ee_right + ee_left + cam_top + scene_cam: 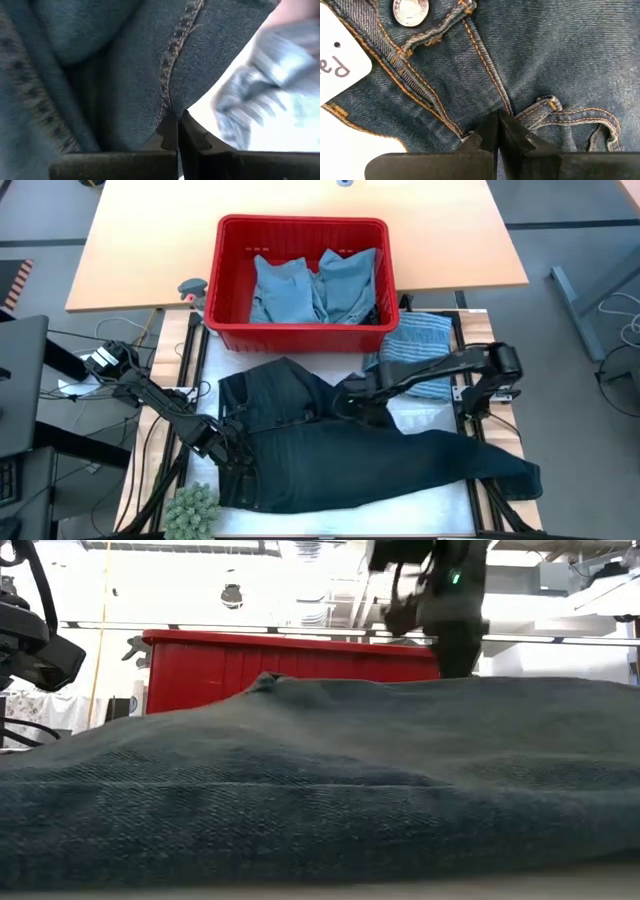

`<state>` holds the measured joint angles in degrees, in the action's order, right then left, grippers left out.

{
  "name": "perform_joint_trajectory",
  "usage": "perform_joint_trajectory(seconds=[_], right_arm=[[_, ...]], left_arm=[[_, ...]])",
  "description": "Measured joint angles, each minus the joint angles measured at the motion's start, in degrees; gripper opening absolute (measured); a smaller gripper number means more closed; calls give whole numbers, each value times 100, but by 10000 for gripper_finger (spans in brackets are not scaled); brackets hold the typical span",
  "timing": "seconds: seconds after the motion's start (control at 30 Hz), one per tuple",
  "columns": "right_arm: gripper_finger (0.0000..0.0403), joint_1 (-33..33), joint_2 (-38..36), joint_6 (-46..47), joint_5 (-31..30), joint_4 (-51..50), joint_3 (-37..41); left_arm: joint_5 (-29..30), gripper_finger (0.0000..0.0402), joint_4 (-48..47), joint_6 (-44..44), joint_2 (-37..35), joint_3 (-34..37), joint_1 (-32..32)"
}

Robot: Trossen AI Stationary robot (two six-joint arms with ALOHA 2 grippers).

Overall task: Fold Laundry from Bin
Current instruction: Fold the black pants

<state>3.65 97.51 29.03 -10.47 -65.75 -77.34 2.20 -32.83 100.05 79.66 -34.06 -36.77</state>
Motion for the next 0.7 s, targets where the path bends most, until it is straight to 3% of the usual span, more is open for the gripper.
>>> perform_joint_trajectory(seconds=[0.47, 0.7], right_arm=[[21, -60, -1959, 2108, -1671, -2376, -13], [21, -82, -2799, 2625, -2319, -2431, -38]], left_arm=[[9, 0, 6, -100, 2, 0, 2], [15, 0, 23, -195, 2, 2, 2]])
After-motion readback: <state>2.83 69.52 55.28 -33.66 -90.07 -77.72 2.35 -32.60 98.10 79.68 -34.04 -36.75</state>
